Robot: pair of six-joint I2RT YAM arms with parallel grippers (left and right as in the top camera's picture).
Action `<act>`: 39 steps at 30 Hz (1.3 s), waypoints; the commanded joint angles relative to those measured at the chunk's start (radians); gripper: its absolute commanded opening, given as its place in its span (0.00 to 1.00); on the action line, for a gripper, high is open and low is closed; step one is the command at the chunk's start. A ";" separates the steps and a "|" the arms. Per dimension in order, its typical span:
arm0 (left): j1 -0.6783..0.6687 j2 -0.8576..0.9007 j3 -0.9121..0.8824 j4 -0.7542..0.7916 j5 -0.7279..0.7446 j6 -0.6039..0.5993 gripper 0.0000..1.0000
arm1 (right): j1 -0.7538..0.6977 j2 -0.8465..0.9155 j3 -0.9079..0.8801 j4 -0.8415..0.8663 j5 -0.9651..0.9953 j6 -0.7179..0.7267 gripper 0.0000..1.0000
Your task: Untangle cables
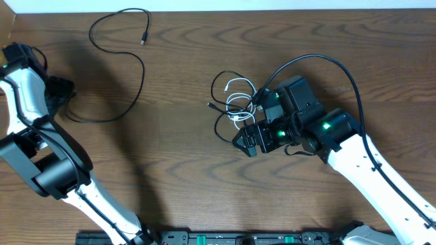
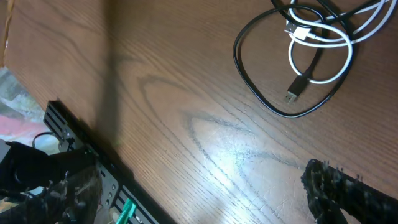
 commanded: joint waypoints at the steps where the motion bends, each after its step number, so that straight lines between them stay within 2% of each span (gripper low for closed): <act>1: -0.014 0.033 -0.056 -0.005 0.056 -0.009 0.98 | -0.002 -0.003 -0.005 0.005 -0.006 0.012 0.99; 7: -0.019 0.033 -0.104 0.012 0.056 -0.008 0.97 | -0.002 -0.003 -0.006 -0.001 -0.007 0.012 0.99; 10: -0.019 0.033 -0.126 0.028 0.056 -0.009 0.91 | -0.002 -0.003 -0.005 0.002 -0.006 0.012 0.99; 12: -0.019 0.033 -0.143 0.045 0.056 -0.008 0.75 | -0.002 -0.003 -0.005 0.002 -0.006 0.012 0.99; 18: -0.020 0.033 -0.167 0.084 0.056 -0.008 0.43 | -0.002 -0.003 -0.006 0.001 -0.006 0.012 0.99; 20: -0.021 0.033 -0.167 0.094 0.055 -0.008 0.29 | -0.002 -0.003 -0.006 0.001 -0.006 0.012 0.99; 22: -0.021 0.033 -0.167 0.115 0.055 -0.008 0.08 | -0.002 -0.003 -0.006 0.001 -0.006 0.012 0.99; 26: -0.021 0.032 -0.148 0.175 0.057 0.004 0.08 | -0.002 -0.003 -0.006 0.000 -0.006 0.012 0.99; 29: -0.023 0.029 -0.076 0.219 0.092 0.060 0.07 | -0.002 -0.003 -0.006 -0.003 -0.006 0.012 0.99; 33: -0.056 0.013 0.098 0.344 0.230 0.130 0.07 | -0.002 -0.003 -0.006 -0.007 -0.007 0.012 0.99; 36: -0.127 0.008 0.185 0.494 0.356 0.166 0.08 | -0.002 -0.003 -0.006 -0.006 -0.006 0.012 0.99; 37: -0.147 0.008 0.188 0.517 0.351 0.172 0.08 | -0.002 -0.003 -0.006 -0.006 -0.006 0.013 0.99; 38: -0.174 0.010 0.188 0.538 0.335 0.207 0.22 | -0.002 -0.003 -0.006 -0.005 -0.006 0.013 0.99; 39: -0.195 0.016 0.188 0.541 0.301 0.235 0.43 | -0.002 -0.003 -0.006 -0.003 -0.007 0.013 0.99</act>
